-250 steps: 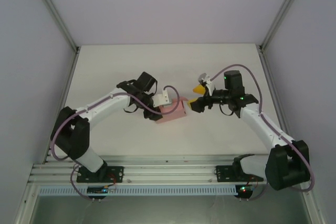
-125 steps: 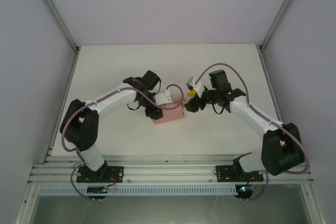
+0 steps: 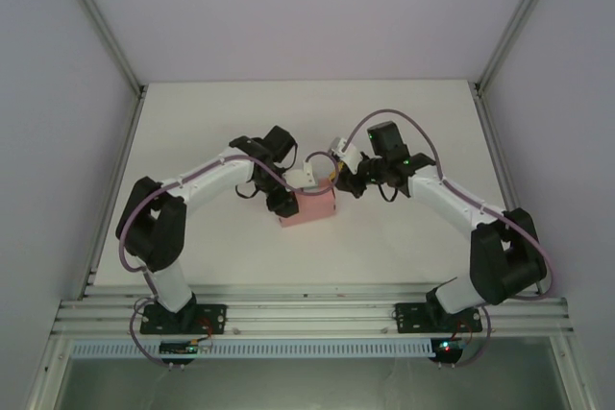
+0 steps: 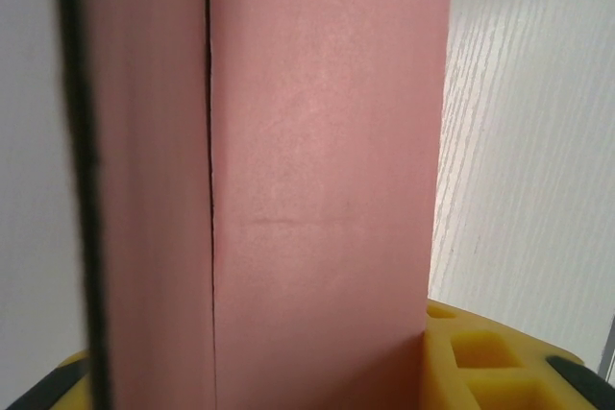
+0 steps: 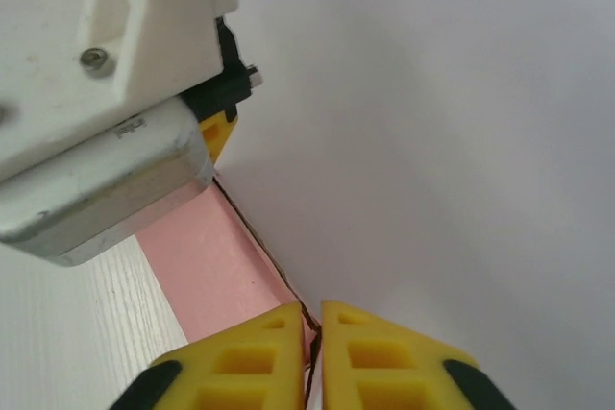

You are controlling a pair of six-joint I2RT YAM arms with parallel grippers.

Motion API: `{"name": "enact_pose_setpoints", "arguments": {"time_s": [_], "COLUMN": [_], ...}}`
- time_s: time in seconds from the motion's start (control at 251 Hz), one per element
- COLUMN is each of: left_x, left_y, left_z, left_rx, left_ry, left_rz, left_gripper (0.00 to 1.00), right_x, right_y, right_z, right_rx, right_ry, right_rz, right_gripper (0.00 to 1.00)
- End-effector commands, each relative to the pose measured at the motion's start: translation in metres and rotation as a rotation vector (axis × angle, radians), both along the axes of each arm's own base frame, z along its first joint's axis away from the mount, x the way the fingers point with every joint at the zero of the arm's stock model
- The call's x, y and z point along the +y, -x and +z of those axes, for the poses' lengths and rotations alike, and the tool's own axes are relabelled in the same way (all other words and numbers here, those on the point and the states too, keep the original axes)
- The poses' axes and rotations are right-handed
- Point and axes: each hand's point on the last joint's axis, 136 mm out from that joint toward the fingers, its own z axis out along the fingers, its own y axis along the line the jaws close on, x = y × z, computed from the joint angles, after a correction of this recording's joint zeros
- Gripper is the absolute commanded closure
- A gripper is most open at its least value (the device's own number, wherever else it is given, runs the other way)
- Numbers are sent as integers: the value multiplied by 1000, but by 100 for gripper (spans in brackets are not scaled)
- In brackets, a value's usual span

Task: Assemble paper box

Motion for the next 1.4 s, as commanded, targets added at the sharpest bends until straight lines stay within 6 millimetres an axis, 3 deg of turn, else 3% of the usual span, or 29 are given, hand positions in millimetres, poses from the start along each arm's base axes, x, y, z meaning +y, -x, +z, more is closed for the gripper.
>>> {"name": "enact_pose_setpoints", "arguments": {"time_s": [0.0, 0.08, 0.2, 0.427, 0.519, 0.718, 0.806, 1.022, 1.213, 1.397], "left_x": [-1, -3, -7, -11, -14, -16, -17, -16, -18, -21], "left_y": [-7, -11, -18, -37, -39, -40, -38, -36, -37, -41], "left_z": [3, 3, 5, 6, 6, 4, 4, -1, -2, -1], "left_rx": [-6, -23, -40, -92, -95, -94, -89, -77, -80, -85], "left_ry": [-4, 3, 18, 20, 32, 36, 43, 32, 43, 44], "left_rz": [25, 40, 63, 136, 135, 133, 119, 98, 97, 98], "left_gripper": [73, 73, 72, 72, 72, 72, 73, 73, 73, 73], "right_x": [0, -1, 2, 8, 20, 15, 17, 5, -4, -10], "right_y": [11, 15, 9, -2, 5, 13, 22, 36, 45, 52], "right_z": [-2, -4, -6, -2, -3, -25, -35, -57, -84, -93], "right_rx": [44, 65, 119, 296, 309, 347, 312, 173, 194, 145], "right_ry": [45, 54, 16, -130, -209, -185, -163, -19, -21, -54], "right_rz": [14, -16, -152, -542, -530, -549, -450, -300, -319, -340], "right_gripper": [94, 100, 100, 100, 100, 100, 100, 100, 100, 100]}}
